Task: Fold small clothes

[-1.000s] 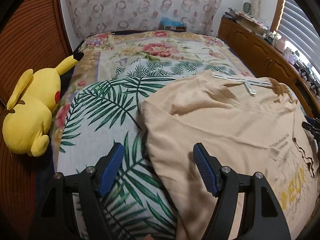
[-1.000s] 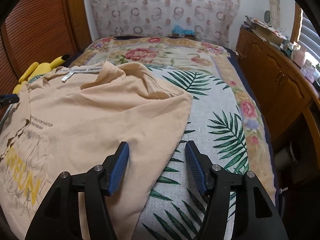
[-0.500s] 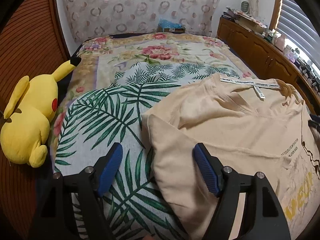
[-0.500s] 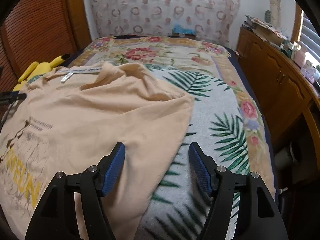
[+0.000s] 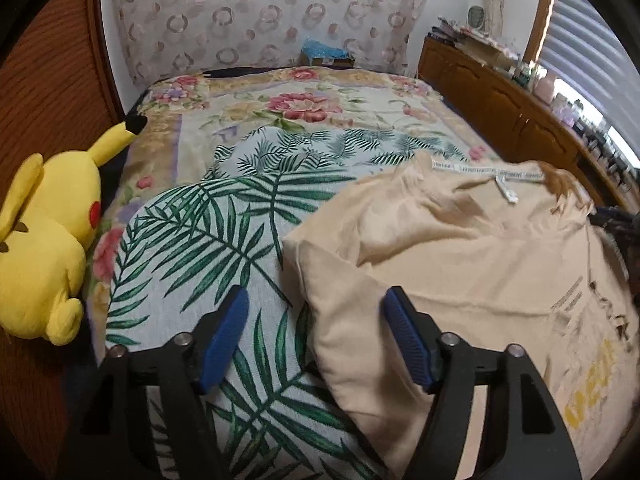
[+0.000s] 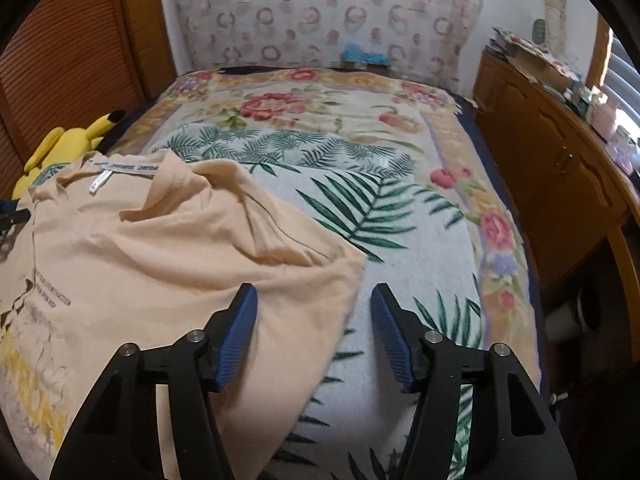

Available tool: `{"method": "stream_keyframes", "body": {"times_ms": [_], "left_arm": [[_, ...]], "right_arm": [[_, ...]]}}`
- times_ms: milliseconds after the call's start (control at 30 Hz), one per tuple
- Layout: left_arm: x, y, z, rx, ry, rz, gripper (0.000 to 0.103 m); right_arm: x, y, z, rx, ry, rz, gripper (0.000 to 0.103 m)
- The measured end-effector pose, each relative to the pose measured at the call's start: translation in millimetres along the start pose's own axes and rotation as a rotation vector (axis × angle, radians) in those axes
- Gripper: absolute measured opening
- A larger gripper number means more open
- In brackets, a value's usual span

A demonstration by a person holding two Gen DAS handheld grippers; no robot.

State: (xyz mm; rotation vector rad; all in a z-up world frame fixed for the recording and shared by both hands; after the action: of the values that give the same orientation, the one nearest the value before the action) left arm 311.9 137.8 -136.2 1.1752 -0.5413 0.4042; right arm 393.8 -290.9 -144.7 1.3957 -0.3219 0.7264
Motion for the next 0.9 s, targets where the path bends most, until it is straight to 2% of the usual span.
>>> {"method": "stream_keyframes", "body": {"times_ms": [67,167,233,300,333,367,500,667,900], "left_arm": [[4,1,-4,-0.02,0.014,-0.003,0.05],[10,-3,-3,-0.044,0.007,-0.014,0.045],[13,-7,-1,-0.043,-0.01,-0.028,0.037],[16,-11,5,-0.057,-0.028,-0.044,0.016],[17,-13,6,-0.057,-0.035,-0.052,0.011],[19,-13,9,-0.054,-0.042,-0.059,0.003],[24,10,28,-0.072,-0.065,0.003,0.001],[18,64,56,-0.089,-0.099,0.114,0.001],[-21,130,93,-0.094,-0.159,0.218,0.001]], "right_arm": [[1,-2,0,0.011,0.004,0.001,0.054],[6,-5,-2,0.029,0.007,-0.003,0.044],[8,-6,-3,0.032,0.003,-0.007,0.039],[11,-7,-4,0.034,0.008,-0.013,0.031],[12,-6,-5,0.041,0.012,-0.017,0.022],[13,-6,-6,0.049,0.014,-0.022,0.009],[19,2,-12,0.072,0.012,-0.005,0.004],[23,55,-24,0.106,-0.007,0.117,0.004],[5,128,-40,0.13,0.011,0.233,0.004]]}}
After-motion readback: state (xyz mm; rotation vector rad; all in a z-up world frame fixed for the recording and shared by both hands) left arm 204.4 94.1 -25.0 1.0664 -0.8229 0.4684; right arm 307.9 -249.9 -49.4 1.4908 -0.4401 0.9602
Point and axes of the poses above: each gripper's, at about its wrist camera, not at the fingertips, and y roughly against the way its jaws point, z to its right, x to its top, the point moved 4 cm from there along -y, roughly the way its jaws point, and after that the axes turned 11 degrees about -x, right-handed, at the moved point
